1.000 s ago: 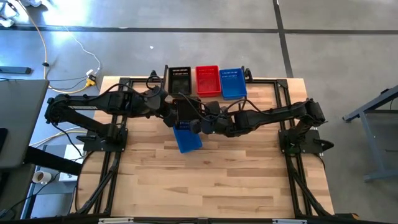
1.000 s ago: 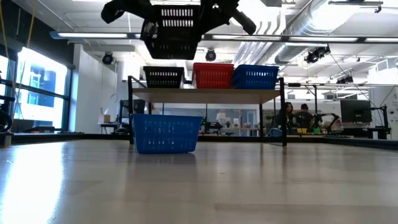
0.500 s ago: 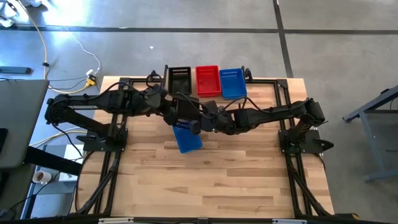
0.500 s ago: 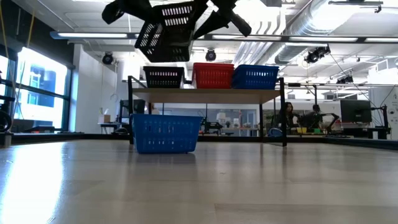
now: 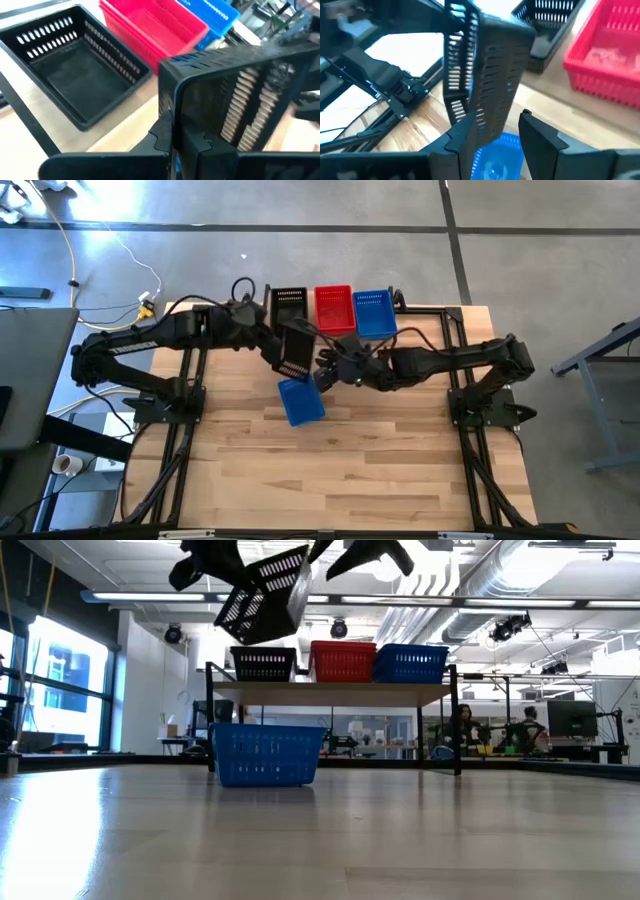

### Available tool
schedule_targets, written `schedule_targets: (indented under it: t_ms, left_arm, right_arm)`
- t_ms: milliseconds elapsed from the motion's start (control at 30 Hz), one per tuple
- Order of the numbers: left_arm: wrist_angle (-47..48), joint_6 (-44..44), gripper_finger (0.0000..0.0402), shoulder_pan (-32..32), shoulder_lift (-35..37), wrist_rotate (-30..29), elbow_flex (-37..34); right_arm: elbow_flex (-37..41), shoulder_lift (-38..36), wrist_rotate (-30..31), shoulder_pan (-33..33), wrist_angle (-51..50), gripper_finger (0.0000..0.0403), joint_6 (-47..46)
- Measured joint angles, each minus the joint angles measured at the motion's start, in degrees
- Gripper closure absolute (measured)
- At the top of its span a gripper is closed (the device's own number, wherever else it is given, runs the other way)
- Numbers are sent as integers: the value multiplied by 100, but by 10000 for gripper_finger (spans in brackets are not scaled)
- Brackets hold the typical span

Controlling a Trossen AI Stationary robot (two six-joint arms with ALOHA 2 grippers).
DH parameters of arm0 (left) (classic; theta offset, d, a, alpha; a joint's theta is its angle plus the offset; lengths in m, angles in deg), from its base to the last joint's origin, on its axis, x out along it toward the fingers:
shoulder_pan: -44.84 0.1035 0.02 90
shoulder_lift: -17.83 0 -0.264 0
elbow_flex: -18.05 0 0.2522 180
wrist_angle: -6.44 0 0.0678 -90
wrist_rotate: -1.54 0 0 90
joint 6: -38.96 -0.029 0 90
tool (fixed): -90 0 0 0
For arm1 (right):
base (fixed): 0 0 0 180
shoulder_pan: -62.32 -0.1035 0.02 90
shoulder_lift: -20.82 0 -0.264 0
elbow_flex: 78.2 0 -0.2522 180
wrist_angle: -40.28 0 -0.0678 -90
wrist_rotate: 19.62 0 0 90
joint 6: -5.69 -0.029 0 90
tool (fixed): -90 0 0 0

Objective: Stack baskets on shelf by color
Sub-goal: Stack the black bin on top of the stacked black bins on the shelf

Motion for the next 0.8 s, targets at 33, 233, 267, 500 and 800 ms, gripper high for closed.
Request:
schedule_targets:
  t_ms: [33,233,267,500,800]
  left_arm:
    - [-16,0,401,81,0,60,0]
    - [-127,18,401,478,0,437,0]
    - [-131,29,401,547,0,491,0]
    - [-83,128,401,1059,-4,699,139]
    - [67,126,401,1670,-4,828,730]
  right_arm:
    - [0,-39,-3,1,13,270,105]
    - [0,-326,-11,51,8,270,1020]
    - [0,-376,-8,78,8,270,1189]
    - [0,-657,-14,344,-67,270,2129]
    - [0,-802,-437,893,-590,270,2488]
